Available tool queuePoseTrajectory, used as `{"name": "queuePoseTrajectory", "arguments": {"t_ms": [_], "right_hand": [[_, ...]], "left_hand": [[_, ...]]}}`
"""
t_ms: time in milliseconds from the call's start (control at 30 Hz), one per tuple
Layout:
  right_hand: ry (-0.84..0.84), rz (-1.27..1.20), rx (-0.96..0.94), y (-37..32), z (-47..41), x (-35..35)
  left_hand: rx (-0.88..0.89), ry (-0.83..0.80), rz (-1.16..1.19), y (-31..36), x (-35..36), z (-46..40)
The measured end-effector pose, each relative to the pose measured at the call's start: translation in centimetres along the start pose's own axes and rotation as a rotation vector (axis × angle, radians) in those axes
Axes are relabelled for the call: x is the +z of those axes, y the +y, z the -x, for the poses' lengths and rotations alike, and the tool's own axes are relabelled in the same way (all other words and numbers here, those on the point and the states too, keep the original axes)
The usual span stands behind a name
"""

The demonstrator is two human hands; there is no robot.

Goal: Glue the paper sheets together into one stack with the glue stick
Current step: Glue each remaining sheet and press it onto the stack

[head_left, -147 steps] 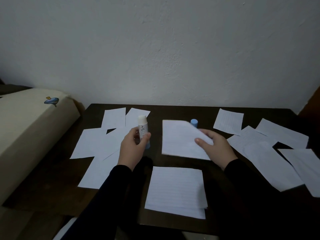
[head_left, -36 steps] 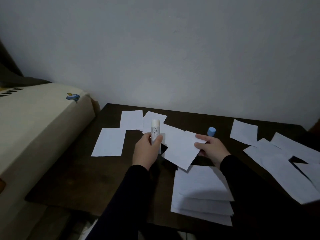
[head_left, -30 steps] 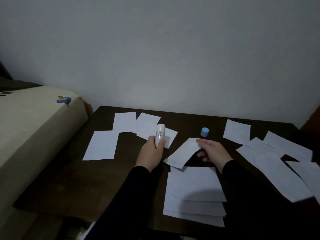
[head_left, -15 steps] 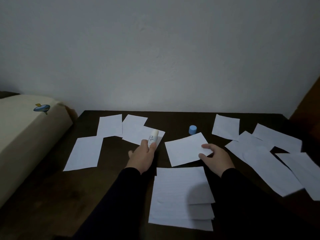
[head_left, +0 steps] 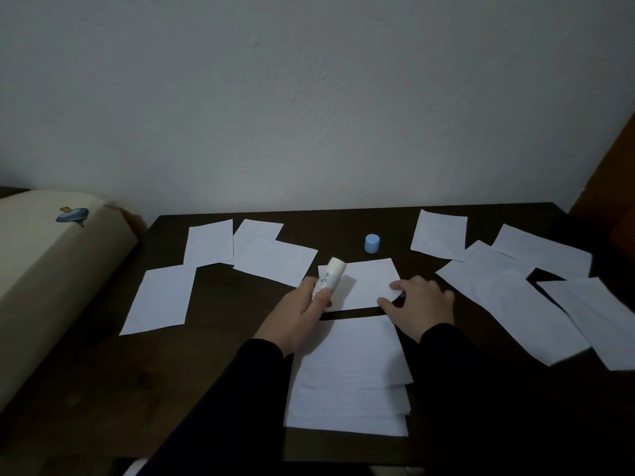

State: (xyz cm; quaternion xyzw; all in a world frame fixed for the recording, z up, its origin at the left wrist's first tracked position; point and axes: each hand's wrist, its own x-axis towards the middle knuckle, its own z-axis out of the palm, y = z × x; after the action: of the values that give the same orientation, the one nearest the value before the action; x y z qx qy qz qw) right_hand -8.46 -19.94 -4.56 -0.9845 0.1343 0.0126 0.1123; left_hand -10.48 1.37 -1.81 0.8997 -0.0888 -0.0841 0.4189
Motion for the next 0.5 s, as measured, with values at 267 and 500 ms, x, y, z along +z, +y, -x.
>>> {"name": "queuePoseTrajectory", "arguments": {"t_ms": [267, 500], "right_hand": [[-0.027, -0.047, 0.006, -0.3, 0.4, -0.2], [-0.132, -0.221, -0.101, -0.4, 1.1, -1.0]], "left_hand": [[0.028, -0.06, -0.042, -0.3, 0.6, 1.1], [0.03, -0.048, -0.002, -0.3, 0.0, 1.1]]}}
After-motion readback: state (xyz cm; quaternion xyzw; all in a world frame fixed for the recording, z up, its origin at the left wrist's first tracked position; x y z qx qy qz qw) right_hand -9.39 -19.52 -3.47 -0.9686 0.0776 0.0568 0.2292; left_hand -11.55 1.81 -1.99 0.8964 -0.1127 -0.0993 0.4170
